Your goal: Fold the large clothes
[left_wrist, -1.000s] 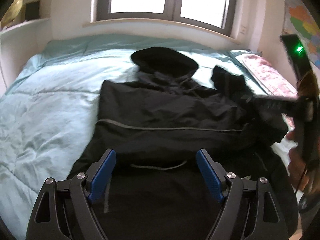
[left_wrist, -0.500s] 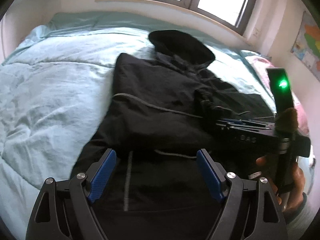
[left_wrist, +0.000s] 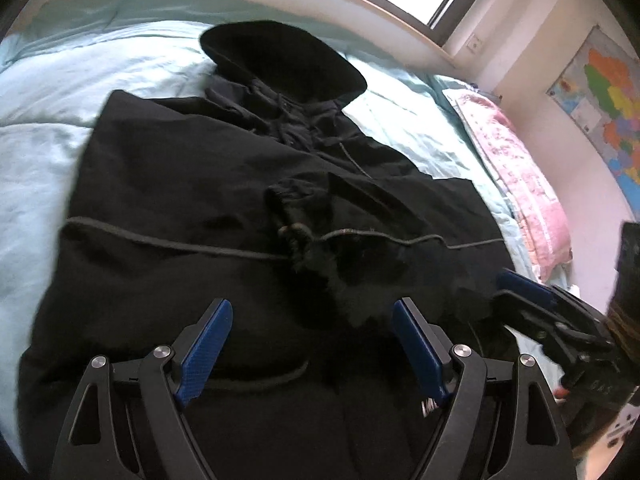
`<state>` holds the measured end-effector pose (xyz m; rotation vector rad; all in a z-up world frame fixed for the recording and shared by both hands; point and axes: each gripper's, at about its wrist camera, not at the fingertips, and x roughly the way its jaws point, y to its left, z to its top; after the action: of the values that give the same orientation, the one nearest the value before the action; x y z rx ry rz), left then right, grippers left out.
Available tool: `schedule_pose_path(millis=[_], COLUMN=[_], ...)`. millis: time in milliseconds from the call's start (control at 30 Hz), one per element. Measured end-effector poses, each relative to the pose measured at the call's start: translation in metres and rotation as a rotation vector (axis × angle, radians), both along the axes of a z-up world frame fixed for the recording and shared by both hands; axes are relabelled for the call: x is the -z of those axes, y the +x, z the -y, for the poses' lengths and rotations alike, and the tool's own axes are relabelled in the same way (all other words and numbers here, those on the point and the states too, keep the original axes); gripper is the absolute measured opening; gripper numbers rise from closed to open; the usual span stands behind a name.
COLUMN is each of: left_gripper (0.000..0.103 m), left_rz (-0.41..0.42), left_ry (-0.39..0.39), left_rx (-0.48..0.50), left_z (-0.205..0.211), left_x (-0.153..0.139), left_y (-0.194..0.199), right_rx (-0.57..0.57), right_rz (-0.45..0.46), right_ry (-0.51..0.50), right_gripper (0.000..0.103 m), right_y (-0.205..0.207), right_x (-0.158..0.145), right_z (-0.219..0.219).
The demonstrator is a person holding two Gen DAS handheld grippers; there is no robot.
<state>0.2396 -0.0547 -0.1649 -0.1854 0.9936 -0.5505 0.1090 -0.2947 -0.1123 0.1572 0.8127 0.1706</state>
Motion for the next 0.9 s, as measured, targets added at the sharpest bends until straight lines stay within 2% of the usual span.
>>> schedule_pose_path(millis=[133,167,200,233,333,433,533,633,733,800,833,867,900], left_gripper=[0.083,0.076,0.042,0.023,0.022,0.021,0.02,0.02,0.021,0.021,0.022,0.023,0.024], left_rz=[-0.031,-0.039,-0.044,-0.056,-0.038,0.067,0.162,0.175,0.074,-0.04,-0.088,-0.106,-0.087], left_ry=[-0.002,-0.011,-0.02,-0.023,-0.035,-0.066,-0.074,-0.057,-0.012,0.086,0.14,0.158,0.156], left_rx=[-0.032,-0.038,-0.033,-0.022,-0.03,-0.056,-0.136,-0.201,-0.167,-0.156,-0.155,-0.147,-0.141], left_z=[0.015,0.017,0.02,0.024,0.026,0.009,-0.031,-0.077,-0.104,-0.106,-0.104,-0.102,-0.1], left_x=[0.018,0.022,0.024,0.026,0.018,-0.017,-0.056,-0.067,-0.045,-0.009,0.012,0.029,0.038], left_y=[0.022,0.026,0.03,0.033,0.038,0.034,0.031,0.033,0.04,0.045,0.046,0.045,0.044], right_rx=[0.109,0.137,0.156,0.175,0.232,0.273,0.276,0.209,0.176,0.161,0.167,0.178,0.194], right_rz=[-0.013,-0.013,-0.012,-0.012,-0.025,-0.032,-0.038,-0.039,-0.039,-0.068,-0.09,-0.11,-0.159], right_ry=[-0.069,-0.096,-0.114,-0.128,-0.137,-0.104,-0.044,0.033,0.059,0.051,0.014,-0.026,-0.11], right_gripper=[0.059,0.059,0.059,0.059,0.059,0.059,0.06,0.068,0.073,0.074,0.074,0.074,0.074], right_y=[-0.009,-0.012,-0.014,-0.015,-0.017,-0.016,-0.009,0.005,0.023,0.042,0.05,0.056,0.067], right_x=[0.003,0.003,0.004,0.004,0.005,0.005,0.004,0.006,0.011,0.024,0.033,0.041,0.059], right_z=[0.043,0.053,0.06,0.067,0.089,0.105,0.115,0.108,0.091,0.074,0.065,0.058,0.047])
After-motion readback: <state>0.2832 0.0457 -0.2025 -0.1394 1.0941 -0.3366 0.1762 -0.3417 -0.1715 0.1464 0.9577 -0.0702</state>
